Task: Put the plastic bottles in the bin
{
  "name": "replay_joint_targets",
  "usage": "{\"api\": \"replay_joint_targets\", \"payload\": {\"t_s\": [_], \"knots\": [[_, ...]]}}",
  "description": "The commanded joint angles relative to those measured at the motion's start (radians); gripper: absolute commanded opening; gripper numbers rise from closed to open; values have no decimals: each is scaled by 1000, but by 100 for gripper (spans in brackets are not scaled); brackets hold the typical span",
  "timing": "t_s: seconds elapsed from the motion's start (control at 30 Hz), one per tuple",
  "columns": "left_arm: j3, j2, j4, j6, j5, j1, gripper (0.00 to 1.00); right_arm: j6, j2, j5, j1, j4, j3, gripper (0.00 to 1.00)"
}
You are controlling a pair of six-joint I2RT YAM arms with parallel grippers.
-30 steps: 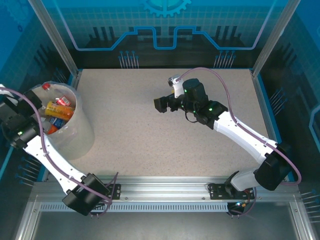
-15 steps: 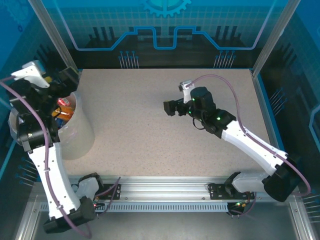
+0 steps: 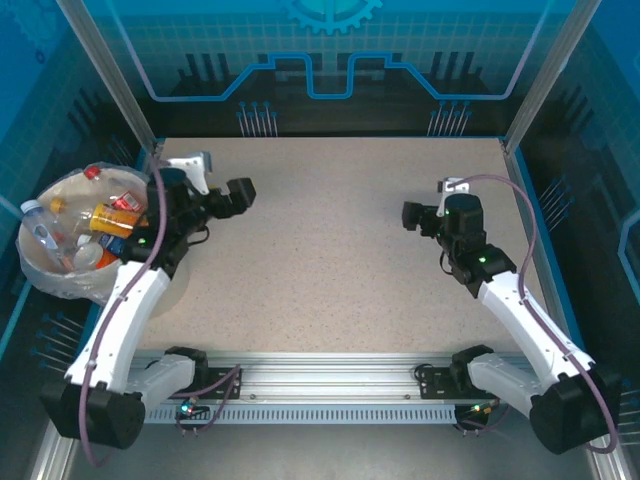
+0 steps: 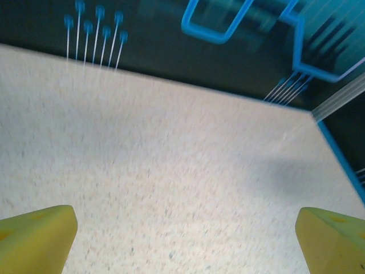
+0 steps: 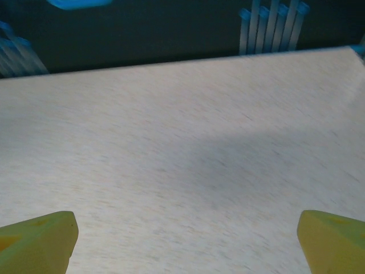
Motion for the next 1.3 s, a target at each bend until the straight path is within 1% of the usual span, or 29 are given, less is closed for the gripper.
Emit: {"api": "replay_joint_targets", "payload": {"t_s": [0.0, 0.1, 0.17, 0.3, 0.37, 0.47, 0.53, 0.6, 0.67, 0.73, 0.77, 0.8, 0.83, 0.93, 1.07, 1.27], "knots": [[-102, 26, 190, 14, -40, -10, 99, -52, 4, 17, -96, 77, -81, 100], [-141, 93, 187, 73, -85, -9, 99, -86, 38, -62, -183, 192, -174, 100], [-178, 126, 213, 104, -113, -8, 99, -119, 80, -108, -216, 280, -235, 100], [-275, 146, 291, 164, -218, -6, 99, -168, 170, -149, -241, 428, -305, 100], [-302, 161, 284, 202, -274, -5, 99, -180, 226, -156, -243, 544, -336, 100], [-341, 185, 267, 237, -324, 1, 99, -197, 271, -181, -245, 626, -331, 100], [-376, 192, 279, 237, -331, 19, 99, -213, 303, -205, -248, 730, -345, 100], [-422, 190, 315, 213, -316, 52, 99, -235, 340, -241, -247, 774, -336, 100], [-471, 191, 380, 190, -272, 89, 99, -268, 377, -263, -237, 848, -350, 100], [-541, 194, 505, 200, -241, 104, 99, -284, 437, -291, -232, 942, -377, 100], [-553, 194, 543, 208, -227, 107, 99, -291, 476, -290, -229, 1000, -391, 100], [-556, 193, 560, 211, -223, 108, 99, -288, 504, -257, -220, 1037, -385, 100], [-565, 195, 594, 215, -219, 109, 99, -287, 480, -248, -217, 932, -355, 100], [-584, 224, 706, 213, -197, 121, 99, -299, 488, -214, -193, 931, -347, 100], [-579, 290, 840, 230, -157, 124, 99, -300, 487, -217, -195, 928, -346, 100], [-598, 390, 1062, 273, -132, 134, 99, -300, 487, -219, -195, 928, -346, 100]]}}
